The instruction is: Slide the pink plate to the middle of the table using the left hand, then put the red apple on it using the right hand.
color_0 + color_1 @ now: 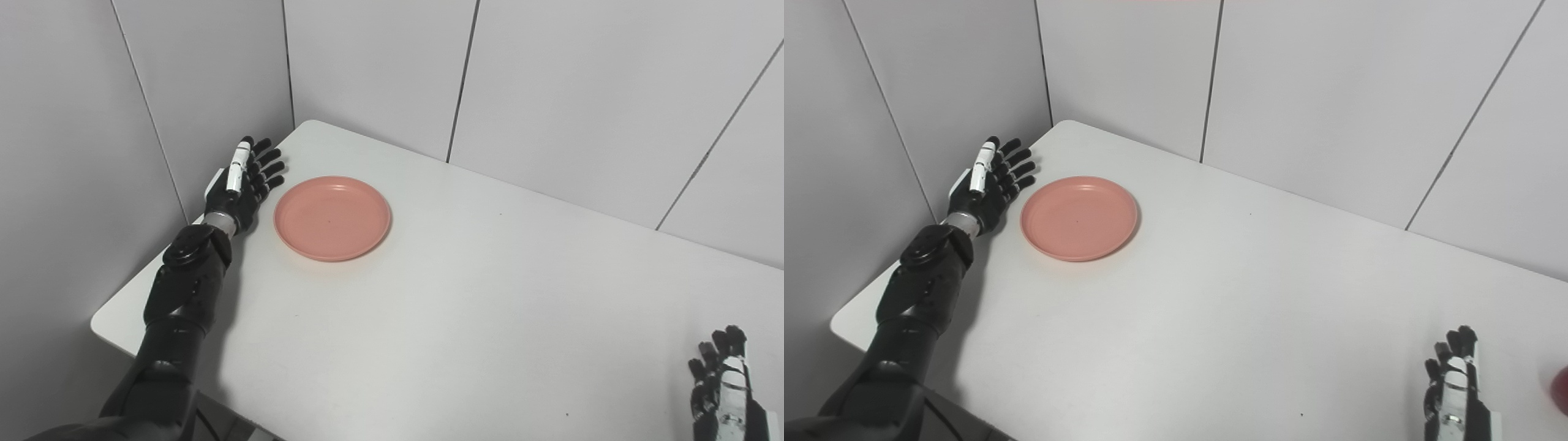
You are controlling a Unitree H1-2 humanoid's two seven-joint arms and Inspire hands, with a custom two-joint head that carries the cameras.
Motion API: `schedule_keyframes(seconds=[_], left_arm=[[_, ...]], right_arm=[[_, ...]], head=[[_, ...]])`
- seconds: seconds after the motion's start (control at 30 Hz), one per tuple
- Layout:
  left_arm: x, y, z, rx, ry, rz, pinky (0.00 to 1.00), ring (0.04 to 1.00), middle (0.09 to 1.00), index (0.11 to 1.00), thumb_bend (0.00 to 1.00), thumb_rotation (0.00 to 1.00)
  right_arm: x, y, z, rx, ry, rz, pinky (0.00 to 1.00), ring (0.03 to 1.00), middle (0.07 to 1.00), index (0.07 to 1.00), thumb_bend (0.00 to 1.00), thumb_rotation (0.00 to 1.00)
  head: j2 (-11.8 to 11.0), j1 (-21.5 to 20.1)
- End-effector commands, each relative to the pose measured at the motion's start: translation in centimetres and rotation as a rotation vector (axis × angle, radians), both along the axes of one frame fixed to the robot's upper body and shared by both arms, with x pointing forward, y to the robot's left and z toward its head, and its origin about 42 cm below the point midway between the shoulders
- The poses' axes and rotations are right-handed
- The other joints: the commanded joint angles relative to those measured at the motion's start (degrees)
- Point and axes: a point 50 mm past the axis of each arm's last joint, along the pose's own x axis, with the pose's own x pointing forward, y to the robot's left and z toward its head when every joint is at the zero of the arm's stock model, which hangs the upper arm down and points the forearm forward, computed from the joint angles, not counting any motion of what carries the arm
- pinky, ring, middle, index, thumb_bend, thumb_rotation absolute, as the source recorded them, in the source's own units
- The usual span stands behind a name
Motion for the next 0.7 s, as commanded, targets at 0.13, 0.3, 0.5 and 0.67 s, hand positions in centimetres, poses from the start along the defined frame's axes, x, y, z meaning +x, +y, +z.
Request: schedule_keyframes(seconds=[0.13,0.3,0.5,0.67], left_arm=[[1.1,0.0,2.3,0.04,-0.079,-0.02,0.9,0.892,0.892,0.88,0.37,1.0],[1.1,-0.4,2.1,0.043,-0.077,-0.03,0.89,0.893,0.895,0.878,0.37,1.0],[1.2,-0.6,1.9,0.043,-0.068,-0.039,0.89,0.902,0.907,0.892,0.36,1.0],[1.3,-0.9,1.9,0.047,-0.067,-0.054,0.9,0.909,0.915,0.901,0.37,1.0]], right_arm=[[0.4,0.0,1.7,-0.006,-0.055,0.008,1.0,1.0,1.0,1.0,0.03,1.0],[0.3,0.0,1.7,-0.001,-0.052,0.004,1.0,1.0,1.0,1.0,0.04,1.0],[0.3,0.0,1.7,-0.005,-0.056,0.008,1.0,1.0,1.0,1.0,0.04,1.0],[0.2,0.0,1.7,0.0,-0.052,0.003,1.0,1.0,1.0,1.0,0.03,1.0]], head=[[0.0,0.0],[0.1,0.1],[0.2,0.0],[0.2,0.0]])
